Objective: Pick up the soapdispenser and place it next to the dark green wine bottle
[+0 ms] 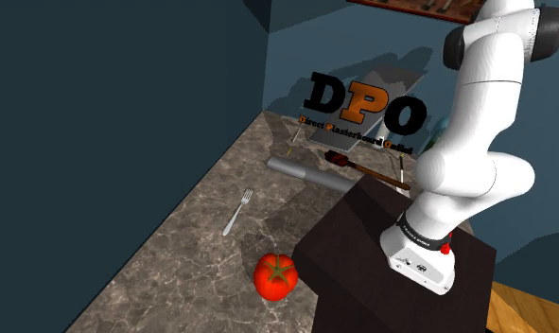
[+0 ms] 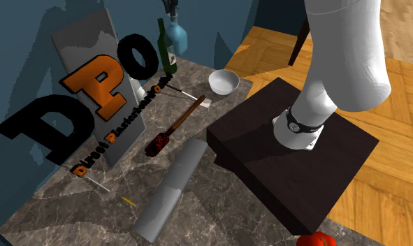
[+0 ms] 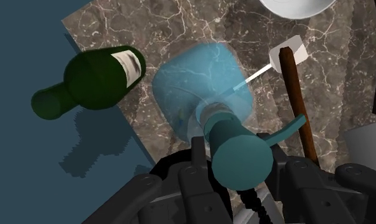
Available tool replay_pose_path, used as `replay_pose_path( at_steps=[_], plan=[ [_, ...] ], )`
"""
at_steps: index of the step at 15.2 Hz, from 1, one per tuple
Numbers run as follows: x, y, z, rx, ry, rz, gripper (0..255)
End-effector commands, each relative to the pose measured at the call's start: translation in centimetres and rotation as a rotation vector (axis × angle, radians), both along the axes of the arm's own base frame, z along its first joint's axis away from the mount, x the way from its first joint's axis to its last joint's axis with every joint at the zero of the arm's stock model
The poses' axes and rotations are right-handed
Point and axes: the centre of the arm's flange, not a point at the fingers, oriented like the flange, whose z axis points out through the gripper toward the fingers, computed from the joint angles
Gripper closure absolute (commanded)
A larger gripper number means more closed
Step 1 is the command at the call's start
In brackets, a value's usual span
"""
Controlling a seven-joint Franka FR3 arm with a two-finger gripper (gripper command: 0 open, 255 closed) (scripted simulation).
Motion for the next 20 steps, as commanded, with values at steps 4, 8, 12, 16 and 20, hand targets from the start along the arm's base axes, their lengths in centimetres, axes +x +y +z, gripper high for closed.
replay_pose_path(
  at_steps=[4, 8, 12, 16, 20],
  plan=[
    [0.0, 0.0, -2.6, -0.001, 0.000, 0.000, 255],
    [0.0, 0.0, -4.8, -0.001, 0.000, 0.000, 255],
    [0.0, 0.0, -6.9, -0.001, 0.000, 0.000, 255],
    [0.0, 0.0, -9.0, -0.001, 0.000, 0.000, 255],
    [0.0, 0.0, -11.1, -0.001, 0.000, 0.000, 255]
  ],
)
